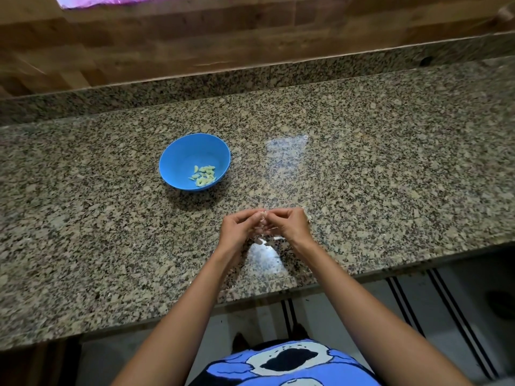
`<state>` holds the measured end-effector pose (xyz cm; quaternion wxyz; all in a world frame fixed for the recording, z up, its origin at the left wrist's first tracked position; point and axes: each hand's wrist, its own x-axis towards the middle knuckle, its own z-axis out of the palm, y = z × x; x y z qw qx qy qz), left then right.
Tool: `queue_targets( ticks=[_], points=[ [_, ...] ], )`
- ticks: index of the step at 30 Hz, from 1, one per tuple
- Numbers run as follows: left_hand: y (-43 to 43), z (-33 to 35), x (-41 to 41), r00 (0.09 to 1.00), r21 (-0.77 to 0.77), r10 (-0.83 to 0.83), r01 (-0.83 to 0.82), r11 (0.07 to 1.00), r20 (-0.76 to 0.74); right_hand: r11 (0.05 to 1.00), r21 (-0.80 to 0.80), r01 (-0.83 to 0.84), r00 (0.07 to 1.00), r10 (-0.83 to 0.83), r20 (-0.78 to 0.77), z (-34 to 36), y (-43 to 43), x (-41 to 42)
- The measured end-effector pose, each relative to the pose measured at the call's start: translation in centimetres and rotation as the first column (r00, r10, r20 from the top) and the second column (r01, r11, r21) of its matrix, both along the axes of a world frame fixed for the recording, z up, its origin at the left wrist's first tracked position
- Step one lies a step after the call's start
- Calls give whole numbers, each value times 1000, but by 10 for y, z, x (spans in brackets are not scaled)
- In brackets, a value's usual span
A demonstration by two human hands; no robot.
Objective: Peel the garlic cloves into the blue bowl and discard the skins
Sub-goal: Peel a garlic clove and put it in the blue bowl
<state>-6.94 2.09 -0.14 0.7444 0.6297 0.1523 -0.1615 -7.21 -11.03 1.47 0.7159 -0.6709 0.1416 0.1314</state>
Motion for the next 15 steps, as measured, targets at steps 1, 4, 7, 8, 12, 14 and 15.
queue_targets(
  ticks=[1,4,7,8,12,14,15],
  points=[
    [0,0,0,999,-44,0,-2,999,-49,1000,-15,-7,1000,7,5,0,0,0],
    [2,0,-1,987,-172,17,-45,984,-157,999,-37,-2,1000,2,-6,-1,-2,2],
    [12,-2,-1,974,-147,126,-155,977,-190,998,-53,36,998,-38,-41,-4,-7,1],
    [20,-4,1,980,49,165,-160,986,-115,996,-62,60,997,-63,-50,-5,-10,0],
    [54,-12,10,979,757,-26,-139,638,201,985,-101,138,987,-146,-72,-8,-24,-2],
    [59,-15,10,974,762,-42,-147,631,223,984,-110,143,984,-153,-96,-7,-30,-3],
    [59,-15,8,964,758,-28,-190,623,265,983,-113,146,982,-158,-108,-6,-33,-4]
  ],
)
